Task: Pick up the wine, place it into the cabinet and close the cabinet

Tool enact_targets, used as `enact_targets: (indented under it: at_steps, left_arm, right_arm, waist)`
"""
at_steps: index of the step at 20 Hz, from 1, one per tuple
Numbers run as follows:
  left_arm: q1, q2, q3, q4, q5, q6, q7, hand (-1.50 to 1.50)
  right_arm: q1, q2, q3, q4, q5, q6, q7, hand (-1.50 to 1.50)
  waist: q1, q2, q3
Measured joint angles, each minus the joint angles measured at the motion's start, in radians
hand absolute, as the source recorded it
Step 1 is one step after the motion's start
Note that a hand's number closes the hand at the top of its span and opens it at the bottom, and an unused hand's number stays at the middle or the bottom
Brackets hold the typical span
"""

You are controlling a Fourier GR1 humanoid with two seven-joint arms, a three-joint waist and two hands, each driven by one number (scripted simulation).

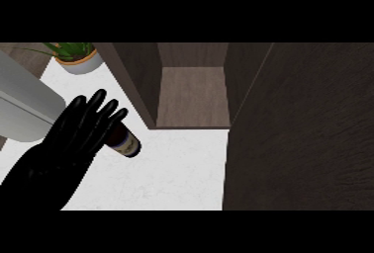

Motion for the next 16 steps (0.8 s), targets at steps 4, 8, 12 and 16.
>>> enact_targets:
  at_steps: [4, 8, 12, 16]
  left_arm:
    - [0.023, -0.005, -0.034, -0.115, 0.033, 0.044, 0.097, -1.50]
    - [-0.002, -0.021, -0.056, -0.175, 0.028, 0.100, 0.169, -1.50]
    - [-0.024, -0.038, -0.093, -0.198, 0.002, 0.154, 0.228, -1.50]
    - [-0.042, -0.062, -0.142, -0.201, -0.037, 0.204, 0.251, -1.50]
  right_arm:
    - [-0.018, -0.006, -0.008, -0.077, -0.029, -0.013, 0.097, -1.50]
    - [-0.040, 0.003, 0.008, -0.093, -0.019, -0.025, 0.150, -1.50]
    - [-0.062, 0.007, 0.010, -0.099, -0.014, -0.035, 0.186, -1.50]
    - [-0.091, 0.011, 0.012, -0.110, 0.001, -0.048, 0.224, -1.50]
  waist:
    - [0.005, 0.000, 0.000]
    - [0.005, 0.000, 0.001]
    - [0.005, 0.000, 0.001]
    - [0.006, 0.000, 0.001]
